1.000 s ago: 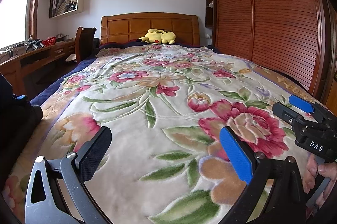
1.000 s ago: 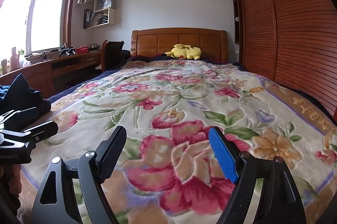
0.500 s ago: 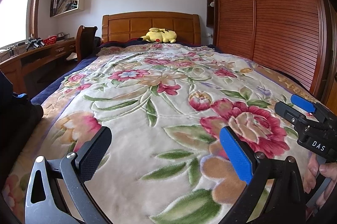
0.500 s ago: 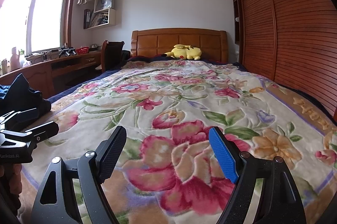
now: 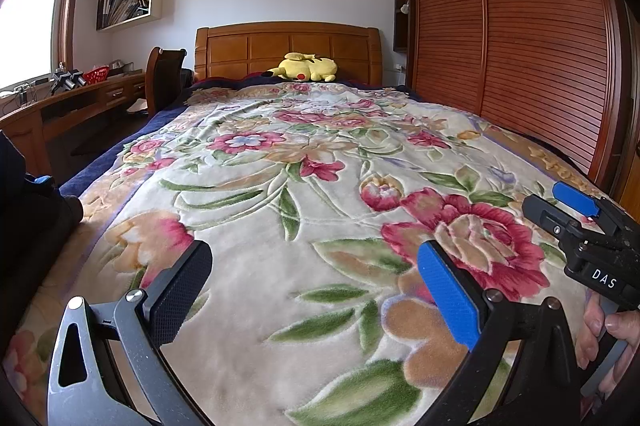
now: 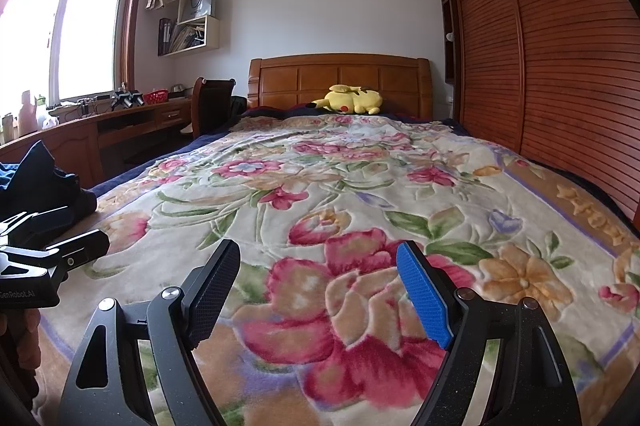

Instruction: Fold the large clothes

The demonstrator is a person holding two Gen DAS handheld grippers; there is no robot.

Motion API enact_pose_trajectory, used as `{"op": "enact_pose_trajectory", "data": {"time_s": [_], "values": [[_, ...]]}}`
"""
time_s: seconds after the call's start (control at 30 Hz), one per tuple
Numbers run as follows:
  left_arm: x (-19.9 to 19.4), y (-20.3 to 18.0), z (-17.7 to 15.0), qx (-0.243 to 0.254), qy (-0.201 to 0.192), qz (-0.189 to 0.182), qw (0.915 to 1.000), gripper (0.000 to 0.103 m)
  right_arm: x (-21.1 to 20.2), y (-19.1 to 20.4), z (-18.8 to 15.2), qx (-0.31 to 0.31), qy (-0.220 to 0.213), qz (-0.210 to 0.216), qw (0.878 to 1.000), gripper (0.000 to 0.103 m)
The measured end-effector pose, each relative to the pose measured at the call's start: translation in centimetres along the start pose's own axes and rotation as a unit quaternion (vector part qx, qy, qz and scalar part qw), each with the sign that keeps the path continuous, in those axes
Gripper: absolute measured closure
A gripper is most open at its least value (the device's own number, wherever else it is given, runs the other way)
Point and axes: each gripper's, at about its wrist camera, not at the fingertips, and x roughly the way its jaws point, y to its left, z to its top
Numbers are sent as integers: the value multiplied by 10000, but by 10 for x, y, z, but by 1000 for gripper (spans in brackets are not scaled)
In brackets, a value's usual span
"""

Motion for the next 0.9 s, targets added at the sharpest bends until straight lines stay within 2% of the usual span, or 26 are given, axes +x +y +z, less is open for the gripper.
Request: {"op": "enact_pose_trajectory", "data": {"time_s": [0.9], "values": [[-1, 1, 0, -3, -3, -3, 10000, 0, 1, 0, 0, -8, -28, -20, 10000, 21]]}}
